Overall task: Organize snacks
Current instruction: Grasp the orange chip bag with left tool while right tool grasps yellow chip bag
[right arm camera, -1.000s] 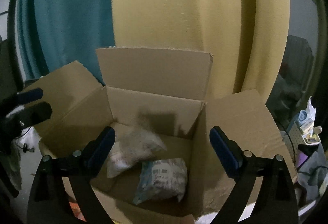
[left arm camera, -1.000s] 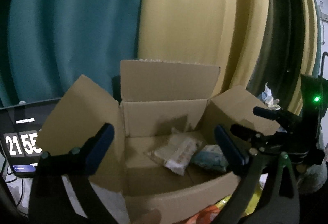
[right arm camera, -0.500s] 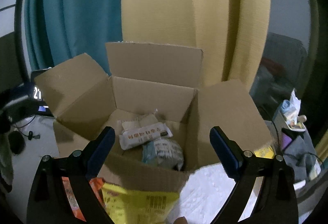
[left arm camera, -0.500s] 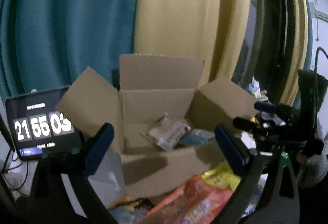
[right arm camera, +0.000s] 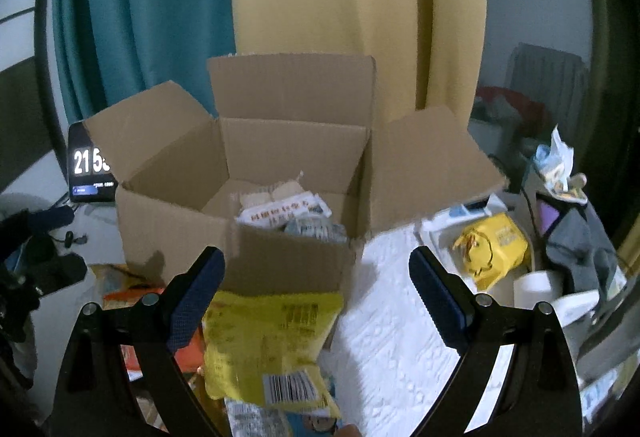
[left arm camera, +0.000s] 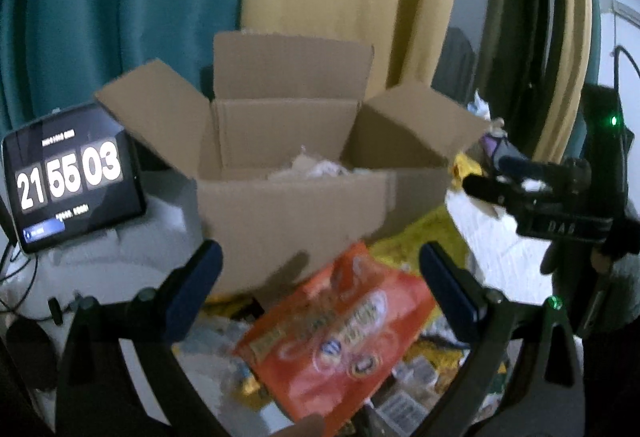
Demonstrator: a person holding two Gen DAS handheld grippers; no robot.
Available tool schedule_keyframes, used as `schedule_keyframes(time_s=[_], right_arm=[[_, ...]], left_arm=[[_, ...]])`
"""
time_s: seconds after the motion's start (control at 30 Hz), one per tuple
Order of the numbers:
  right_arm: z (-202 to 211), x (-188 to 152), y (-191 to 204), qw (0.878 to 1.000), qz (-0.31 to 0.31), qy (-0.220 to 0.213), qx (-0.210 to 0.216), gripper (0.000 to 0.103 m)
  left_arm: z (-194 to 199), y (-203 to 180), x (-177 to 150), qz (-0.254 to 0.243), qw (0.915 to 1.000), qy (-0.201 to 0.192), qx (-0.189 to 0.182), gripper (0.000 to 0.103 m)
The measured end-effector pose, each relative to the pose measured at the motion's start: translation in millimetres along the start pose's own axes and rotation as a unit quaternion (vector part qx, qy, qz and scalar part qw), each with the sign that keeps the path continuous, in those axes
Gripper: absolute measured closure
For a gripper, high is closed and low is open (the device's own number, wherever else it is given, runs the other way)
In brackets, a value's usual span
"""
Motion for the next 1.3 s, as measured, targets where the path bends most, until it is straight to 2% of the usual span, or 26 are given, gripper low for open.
schedule_keyframes(time_s=[0.27,0.37,0.6,0.73,0.8,0.83,0.87,0.93,1.1,1.17,1.3], right_arm=[[-4.4,-36.8,-3.7,0.999,-0.026,0.022,0.021,0.008],[-8.4,-47.7,-1.5,0.998,-0.032,0.031,0.033,0.008],[-20.8,-60.4,18.3,0.995,-0.044,0.047,0.075,0.008],[-28.2,-61.5,34.4,0.993,-0.029,0.059,0.095,0.008],[-33.7,-64.2,42.2,0.991,-0.025,0.070,0.108,0.008],[-36.1,-66.1,46.1,0.990,-0.025,0.076,0.118,0.008],[-37.6,-67.2,49.0,0.989,-0.026,0.079,0.122,0.008],[-38.0,-67.1,49.7,0.990,-0.028,0.077,0.119,0.008],[-35.0,-64.6,43.7,0.989,-0.042,0.080,0.117,0.019],[-34.0,-65.8,44.1,0.989,-0.039,0.083,0.115,0.019],[-36.0,-67.4,45.5,0.990,-0.034,0.090,0.106,0.019]], left_arm=[[-18.9,-10.7,-49.4,-0.017,0.9975,0.069,-0.007,0.003],[-25.6,-12.8,-64.2,-0.031,0.9952,0.092,0.001,0.003],[-50.2,-9.7,-77.6,-0.050,0.9893,0.135,0.028,0.003],[-54.6,-7.6,-71.1,-0.037,0.9901,0.135,0.012,0.004],[-55.7,-6.4,-69.5,-0.034,0.9901,0.137,0.003,0.014],[-55.9,-5.4,-69.4,-0.036,0.9899,0.137,0.002,0.023],[-56.5,-4.0,-69.2,-0.040,0.9897,0.137,0.005,0.037],[-57.2,-0.8,-68.7,-0.040,0.9896,0.138,0.010,0.049],[-53.9,5.4,-67.0,-0.026,0.9912,0.130,-0.003,0.061],[-50.6,8.5,-65.5,-0.016,0.9922,0.123,-0.008,0.065],[-43.2,16.5,-64.3,0.005,0.9934,0.114,-0.016,0.066]])
Point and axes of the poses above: each gripper's, at about its wrist camera, not at the fingertips, and z roughly against the way its jaws point, y to its left, x to its top, the point moved 7 cm from there along -z, roughly the way its jaws point, and after that the axes turned 6 degrees about z, right-handed, at the moved point
